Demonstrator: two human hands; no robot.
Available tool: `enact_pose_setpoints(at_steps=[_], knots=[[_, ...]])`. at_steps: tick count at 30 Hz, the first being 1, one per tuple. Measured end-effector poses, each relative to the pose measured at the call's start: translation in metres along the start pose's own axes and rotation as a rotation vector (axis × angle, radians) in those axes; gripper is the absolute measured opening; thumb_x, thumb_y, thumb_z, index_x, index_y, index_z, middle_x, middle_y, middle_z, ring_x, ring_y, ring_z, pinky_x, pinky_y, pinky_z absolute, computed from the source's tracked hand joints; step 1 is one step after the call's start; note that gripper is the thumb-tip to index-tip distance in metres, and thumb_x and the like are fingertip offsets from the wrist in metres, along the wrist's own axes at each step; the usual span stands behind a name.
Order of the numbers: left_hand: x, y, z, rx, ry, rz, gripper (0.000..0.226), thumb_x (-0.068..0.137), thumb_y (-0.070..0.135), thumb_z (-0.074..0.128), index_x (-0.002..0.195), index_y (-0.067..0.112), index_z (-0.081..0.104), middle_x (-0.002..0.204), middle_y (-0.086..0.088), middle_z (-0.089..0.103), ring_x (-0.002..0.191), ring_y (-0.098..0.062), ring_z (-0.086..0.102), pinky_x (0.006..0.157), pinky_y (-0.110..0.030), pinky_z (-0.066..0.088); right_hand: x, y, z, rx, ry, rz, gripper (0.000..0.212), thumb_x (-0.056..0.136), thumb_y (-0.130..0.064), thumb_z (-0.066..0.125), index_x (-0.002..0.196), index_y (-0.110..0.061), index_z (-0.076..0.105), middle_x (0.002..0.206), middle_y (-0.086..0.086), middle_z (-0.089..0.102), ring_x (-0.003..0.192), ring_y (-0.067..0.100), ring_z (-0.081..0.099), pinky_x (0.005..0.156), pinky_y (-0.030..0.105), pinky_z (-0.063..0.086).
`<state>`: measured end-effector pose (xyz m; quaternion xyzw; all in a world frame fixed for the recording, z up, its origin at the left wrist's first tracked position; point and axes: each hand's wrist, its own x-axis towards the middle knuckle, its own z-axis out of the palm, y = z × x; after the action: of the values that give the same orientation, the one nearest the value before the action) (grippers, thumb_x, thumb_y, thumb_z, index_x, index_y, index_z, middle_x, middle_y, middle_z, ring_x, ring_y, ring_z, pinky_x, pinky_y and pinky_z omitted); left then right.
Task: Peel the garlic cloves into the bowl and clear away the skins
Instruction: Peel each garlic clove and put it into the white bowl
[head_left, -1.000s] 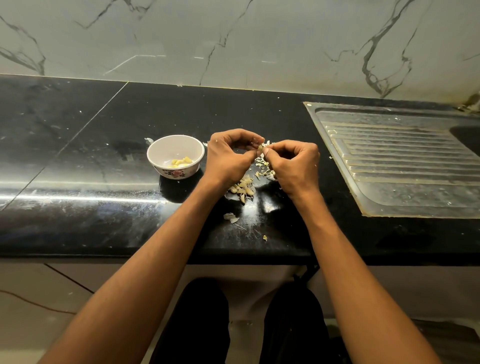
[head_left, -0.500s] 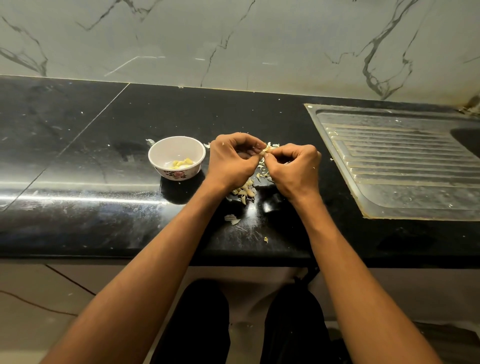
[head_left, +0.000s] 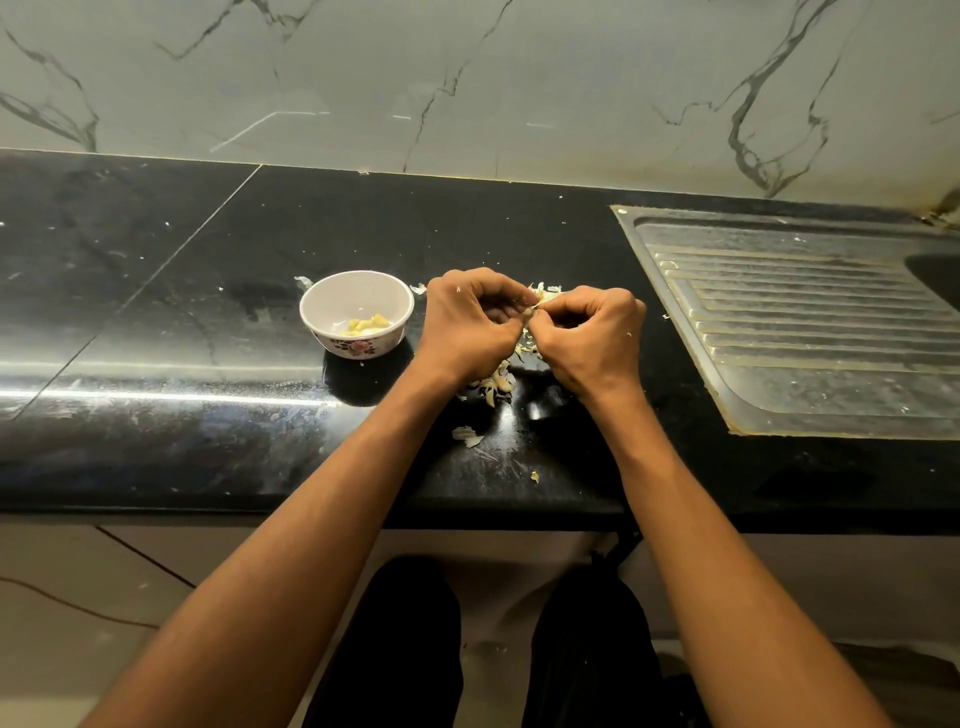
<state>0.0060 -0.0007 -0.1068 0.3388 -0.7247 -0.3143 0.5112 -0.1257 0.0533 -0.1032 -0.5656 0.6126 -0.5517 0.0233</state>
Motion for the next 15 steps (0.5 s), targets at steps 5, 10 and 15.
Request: enact_pose_setpoints(at_steps=[5,10,15], knots=[[0.0003,0.0001,-0.0005,-0.011,0.000,-0.005,0.020,0.077,-0.009,0.074,0.087,0.007,0.081,0.082,-0.002,0.077,0.071,-0.017,0.074,0.065,-0.022,0.060,0.0012,0.0003,0.0003,0.030,0.010,0.008,0.006,0.073,-0.011,0.077,0.075,-0.013,0.082,0.066,-0.005,0.073,0.059,0.008,0.069,0.057,0.021,0.055],[0.0026,0.0005,-0.0025,-0.135,-0.007,-0.091,0.017,0.078,-0.008,0.079,0.089,0.005,0.081,0.083,-0.005,0.078,0.078,-0.020,0.076,0.074,-0.029,0.063,0.0036,-0.0012,0.0010,0.184,0.034,0.132,0.008,0.070,-0.013,0.074,0.073,-0.013,0.082,0.062,-0.006,0.072,0.053,0.010,0.068,0.054,0.026,0.054],[0.0035,0.0021,-0.0039,-0.288,-0.024,-0.146,0.023,0.076,-0.014,0.078,0.089,0.005,0.078,0.086,-0.010,0.077,0.079,-0.016,0.074,0.080,-0.033,0.062,0.0048,-0.0037,-0.0009,0.355,0.027,0.248,0.013,0.077,-0.001,0.080,0.070,-0.012,0.079,0.060,0.004,0.072,0.049,0.018,0.065,0.046,0.027,0.051]])
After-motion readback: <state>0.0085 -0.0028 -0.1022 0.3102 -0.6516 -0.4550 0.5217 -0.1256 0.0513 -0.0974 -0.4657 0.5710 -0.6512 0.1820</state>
